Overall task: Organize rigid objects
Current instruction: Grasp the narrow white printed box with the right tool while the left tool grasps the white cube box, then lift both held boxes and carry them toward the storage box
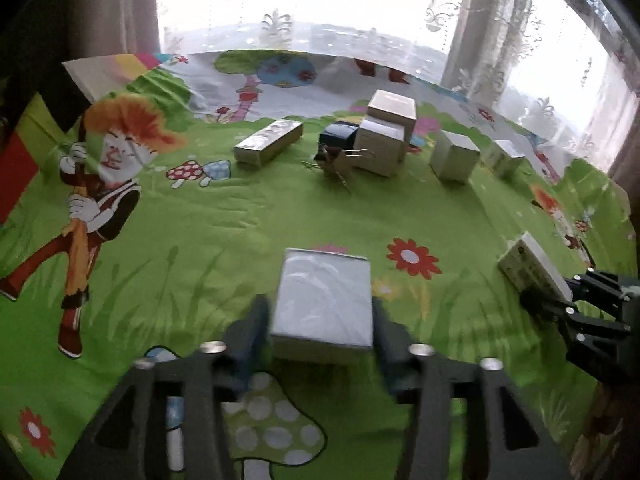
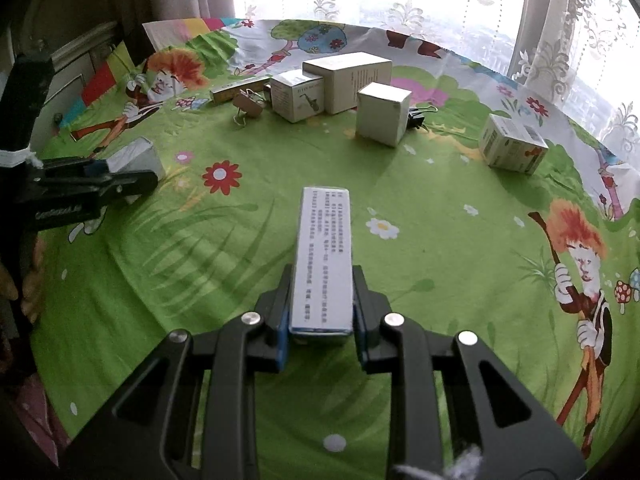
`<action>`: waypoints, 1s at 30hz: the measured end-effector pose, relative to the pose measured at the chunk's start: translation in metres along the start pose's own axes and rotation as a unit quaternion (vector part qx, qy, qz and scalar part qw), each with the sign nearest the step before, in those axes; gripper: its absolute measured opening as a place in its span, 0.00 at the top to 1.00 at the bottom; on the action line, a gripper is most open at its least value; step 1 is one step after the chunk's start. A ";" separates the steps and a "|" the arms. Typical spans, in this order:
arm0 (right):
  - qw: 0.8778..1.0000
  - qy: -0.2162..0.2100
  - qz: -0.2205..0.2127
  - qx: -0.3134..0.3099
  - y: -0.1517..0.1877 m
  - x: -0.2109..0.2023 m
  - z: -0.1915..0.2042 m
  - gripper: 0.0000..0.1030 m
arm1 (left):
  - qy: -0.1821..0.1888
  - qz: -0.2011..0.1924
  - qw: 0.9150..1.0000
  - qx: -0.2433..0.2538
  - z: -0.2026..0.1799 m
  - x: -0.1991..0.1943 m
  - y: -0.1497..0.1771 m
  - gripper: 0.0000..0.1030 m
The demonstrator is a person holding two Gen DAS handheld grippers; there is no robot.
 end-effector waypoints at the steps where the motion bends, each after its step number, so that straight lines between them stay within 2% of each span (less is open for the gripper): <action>1: 1.000 0.001 0.000 -0.001 0.000 0.000 0.000 0.71 | 0.001 0.001 1.000 -0.003 -0.001 -0.001 0.002 0.21; 2: 1.000 0.001 0.000 0.000 0.000 0.000 0.000 0.71 | -0.003 0.003 1.000 -0.010 0.001 0.002 0.000 0.16; 7: 1.000 -0.002 0.000 0.002 0.000 -0.001 -0.001 0.71 | -0.019 0.000 1.000 -0.015 0.004 0.006 -0.001 0.20; 10: 1.000 -0.003 0.000 0.007 0.000 -0.001 -0.002 0.71 | -0.046 -0.003 0.999 -0.014 0.008 0.005 0.000 0.31; 12: 1.000 -0.008 0.000 0.012 0.001 -0.001 -0.003 0.71 | -0.063 -0.006 0.998 -0.014 0.012 0.004 0.000 0.51; 14: 1.000 -0.009 0.000 0.013 0.001 -0.001 -0.003 0.71 | -0.070 -0.008 0.997 -0.013 0.013 0.003 -0.001 0.60; 21: 1.000 0.008 -0.001 0.008 0.000 -0.001 -0.003 0.73 | -0.094 -0.008 0.996 0.007 0.010 0.004 -0.001 0.60; 22: 1.000 -0.003 0.008 0.010 0.002 -0.002 -0.002 0.73 | -0.100 -0.008 0.995 0.011 0.009 0.003 -0.001 0.60; 23: 1.000 0.014 0.004 0.013 0.002 -0.004 -0.005 0.73 | -0.105 -0.003 0.994 0.015 0.004 0.001 0.001 0.60; 24: 1.000 0.024 -0.010 0.016 -0.001 -0.010 -0.007 0.73 | -0.095 -0.001 0.995 0.010 -0.001 -0.002 0.003 0.60; 26: 0.994 0.034 -0.095 0.031 -0.009 -0.045 -0.012 0.73 | -0.067 -0.024 0.997 -0.003 -0.018 -0.025 0.003 0.60; 28: 0.979 0.062 -0.182 0.072 -0.008 -0.090 -0.022 0.73 | -0.065 -0.074 0.995 0.008 -0.036 -0.058 -0.004 0.60; 30: 0.962 0.079 -0.237 0.107 -0.001 -0.126 -0.027 0.73 | -0.049 -0.142 0.988 0.026 -0.061 -0.102 -0.016 0.60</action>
Point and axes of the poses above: each gripper's, at about its wrist camera, not at the fingertips, and x roughly the way its jaws point, z to its left, y to its underside, the point moved 9 cm from there along x, roughly the way its jaws point, and after that the axes turned 2 degrees about -y, right-handed, at the moved point
